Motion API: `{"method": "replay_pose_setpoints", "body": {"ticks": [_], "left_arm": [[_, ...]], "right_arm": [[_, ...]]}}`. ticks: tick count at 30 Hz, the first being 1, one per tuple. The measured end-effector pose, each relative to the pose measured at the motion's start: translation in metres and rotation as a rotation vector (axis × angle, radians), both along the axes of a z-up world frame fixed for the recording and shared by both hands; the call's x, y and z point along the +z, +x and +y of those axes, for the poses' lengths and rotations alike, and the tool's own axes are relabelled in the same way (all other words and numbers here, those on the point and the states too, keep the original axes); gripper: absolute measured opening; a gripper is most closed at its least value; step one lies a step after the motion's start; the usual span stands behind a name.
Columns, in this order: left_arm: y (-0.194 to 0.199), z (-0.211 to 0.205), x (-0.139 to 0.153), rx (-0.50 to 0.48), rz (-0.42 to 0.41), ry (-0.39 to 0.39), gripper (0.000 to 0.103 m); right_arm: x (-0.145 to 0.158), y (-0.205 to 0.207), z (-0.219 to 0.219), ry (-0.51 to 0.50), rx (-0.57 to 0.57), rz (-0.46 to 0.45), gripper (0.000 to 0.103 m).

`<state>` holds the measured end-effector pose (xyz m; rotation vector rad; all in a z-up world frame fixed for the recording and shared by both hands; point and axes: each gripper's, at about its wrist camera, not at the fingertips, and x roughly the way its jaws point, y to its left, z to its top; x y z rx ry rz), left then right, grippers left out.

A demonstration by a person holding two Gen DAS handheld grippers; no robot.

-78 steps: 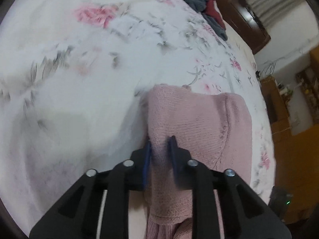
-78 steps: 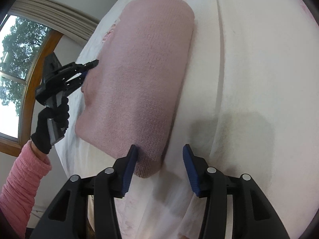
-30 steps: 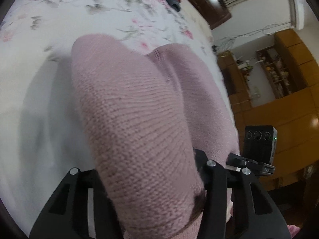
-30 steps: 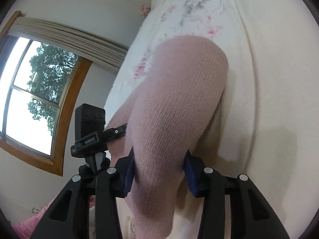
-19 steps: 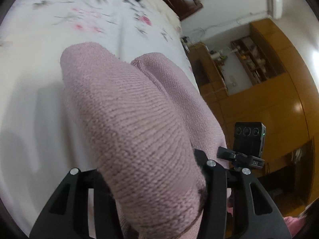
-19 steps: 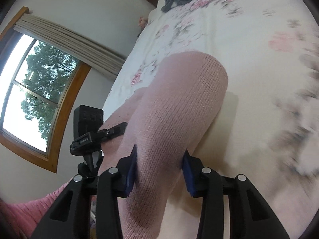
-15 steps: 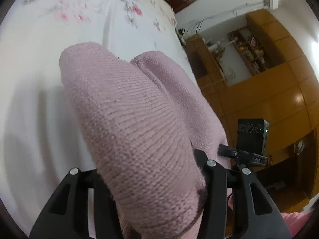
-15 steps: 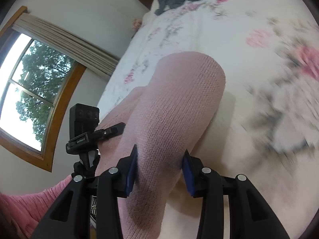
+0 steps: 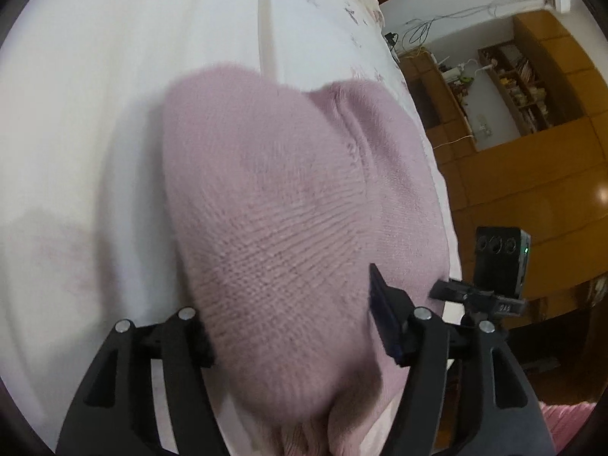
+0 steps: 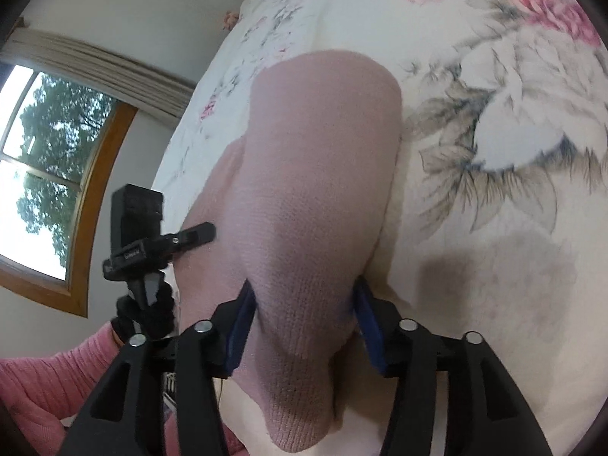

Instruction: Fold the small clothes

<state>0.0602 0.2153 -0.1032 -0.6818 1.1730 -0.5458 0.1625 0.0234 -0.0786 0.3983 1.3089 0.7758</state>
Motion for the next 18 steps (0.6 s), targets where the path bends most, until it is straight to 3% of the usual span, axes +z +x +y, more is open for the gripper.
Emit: {"method": "replay_pose_setpoints", "body": {"ticks": [4, 10, 14, 18], "left_arm": [[0.003, 0.033, 0.020, 0.074, -0.039, 0.000, 0.074], [0.040, 0.035, 0.007, 0.105, 0.017, -0.031, 0.074], [0.051, 0.027, 0.002, 0.106, 0.006, -0.037, 0.052], [0.048, 0.022, 0.020, 0.100, -0.108, 0.016, 0.033]], "right_arm": [[0.008, 0.019, -0.005, 0.028, -0.039, -0.001, 0.073], [-0.003, 0.066, -0.001, 0.048, -0.108, 0.052, 0.076], [-0.010, 0.086, 0.004, 0.035, -0.132, 0.076, 0.071], [-0.008, 0.077, 0.003, 0.021, -0.153, 0.060, 0.053]]}}
